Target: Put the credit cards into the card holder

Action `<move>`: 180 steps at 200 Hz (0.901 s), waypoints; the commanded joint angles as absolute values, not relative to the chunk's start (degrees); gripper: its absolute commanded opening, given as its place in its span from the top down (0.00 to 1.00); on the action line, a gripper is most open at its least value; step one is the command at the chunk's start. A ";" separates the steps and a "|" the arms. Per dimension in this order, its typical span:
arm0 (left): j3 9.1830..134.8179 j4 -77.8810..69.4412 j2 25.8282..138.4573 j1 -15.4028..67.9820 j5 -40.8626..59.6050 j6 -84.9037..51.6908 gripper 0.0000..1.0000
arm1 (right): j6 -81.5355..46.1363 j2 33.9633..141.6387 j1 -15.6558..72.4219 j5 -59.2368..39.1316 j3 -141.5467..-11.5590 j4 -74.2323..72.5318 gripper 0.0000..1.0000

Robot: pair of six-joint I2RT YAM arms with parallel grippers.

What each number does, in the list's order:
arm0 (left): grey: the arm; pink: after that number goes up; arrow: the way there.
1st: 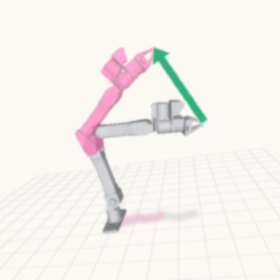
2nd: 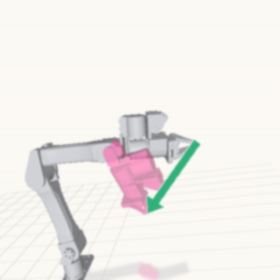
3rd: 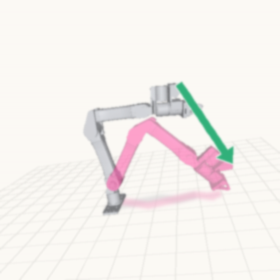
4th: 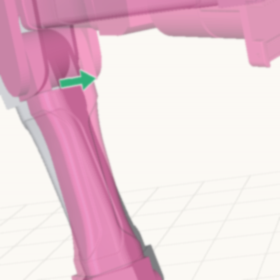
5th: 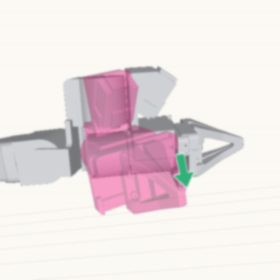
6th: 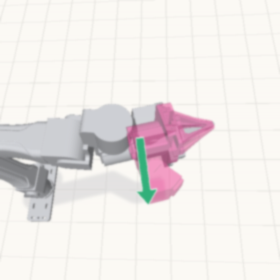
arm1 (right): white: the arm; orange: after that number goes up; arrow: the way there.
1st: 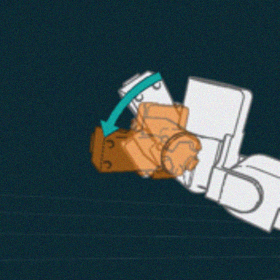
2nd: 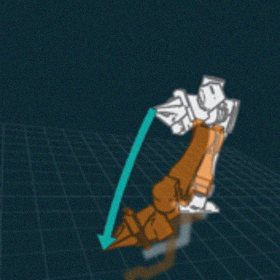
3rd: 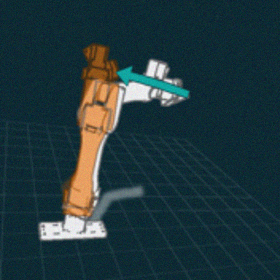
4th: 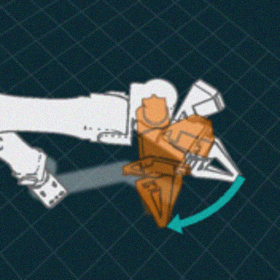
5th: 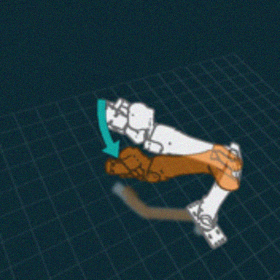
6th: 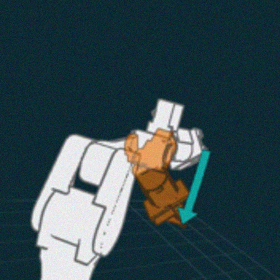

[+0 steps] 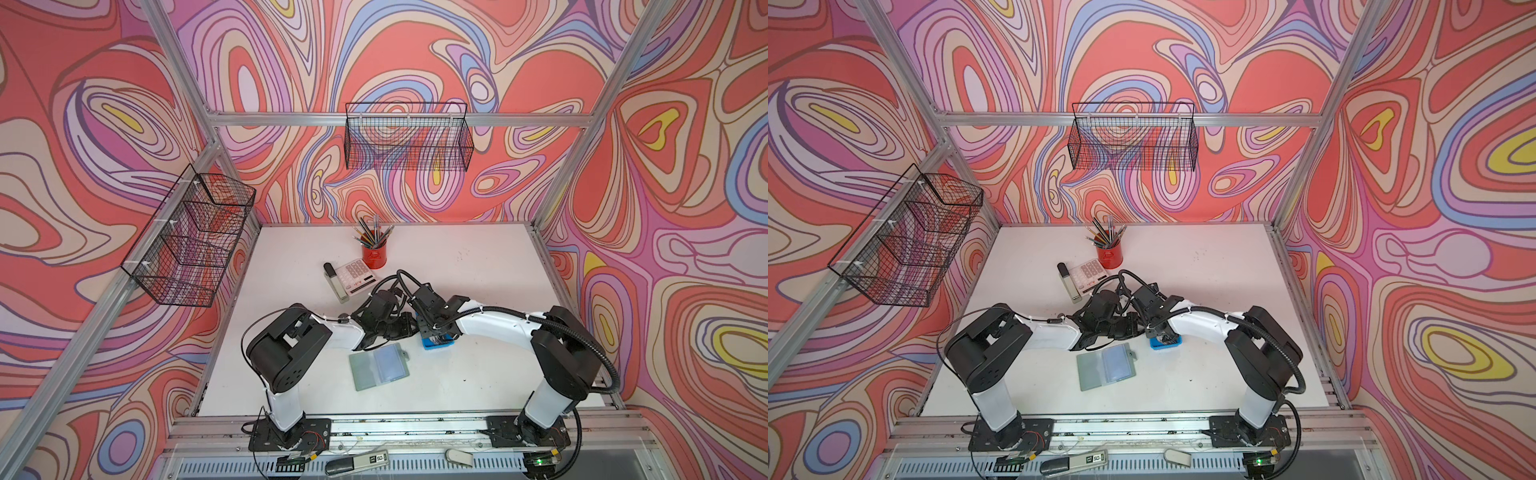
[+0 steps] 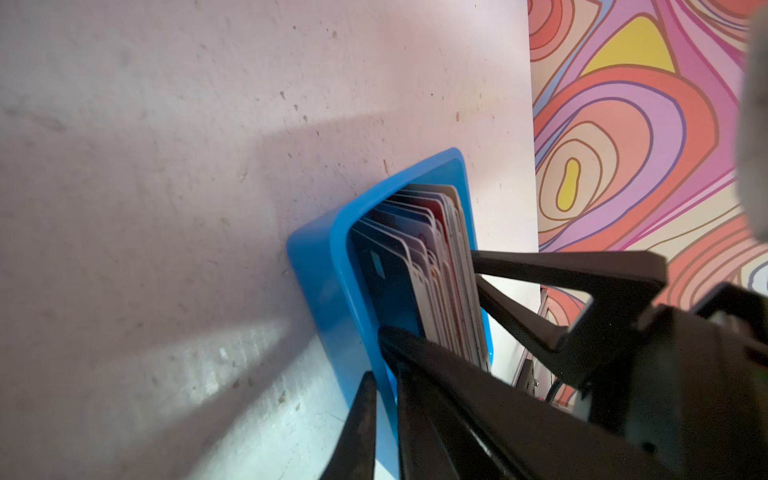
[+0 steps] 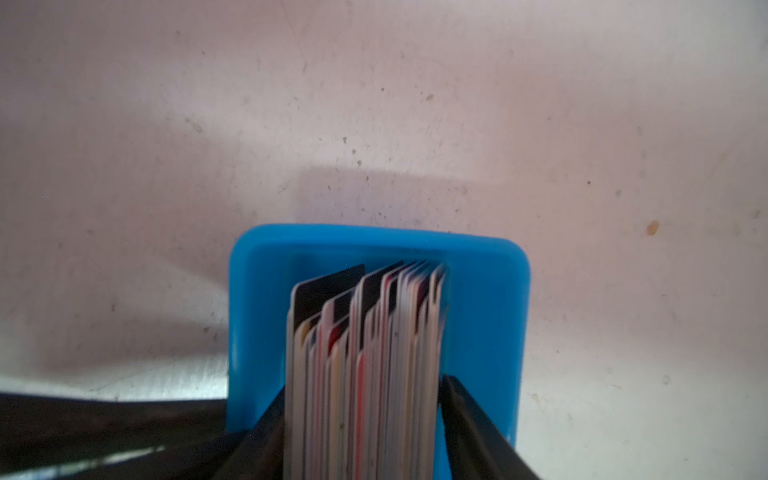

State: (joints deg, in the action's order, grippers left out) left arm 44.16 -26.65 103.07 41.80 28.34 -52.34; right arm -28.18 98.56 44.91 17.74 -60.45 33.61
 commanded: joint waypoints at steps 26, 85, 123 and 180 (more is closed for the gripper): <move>44.82 -25.84 104.39 41.66 28.73 -52.38 0.87 | -29.04 98.34 43.63 13.54 -61.01 32.26 0.49; 44.78 -25.95 104.43 41.66 28.83 -52.43 0.87 | -29.07 93.72 39.67 3.44 -56.56 25.81 0.57; 44.91 -26.01 104.58 41.65 28.98 -52.56 0.87 | -29.24 93.34 36.75 -1.78 -53.95 22.08 0.48; 44.83 -25.30 103.76 41.49 28.58 -52.21 0.86 | -28.83 88.32 35.78 -4.09 -52.89 21.01 0.43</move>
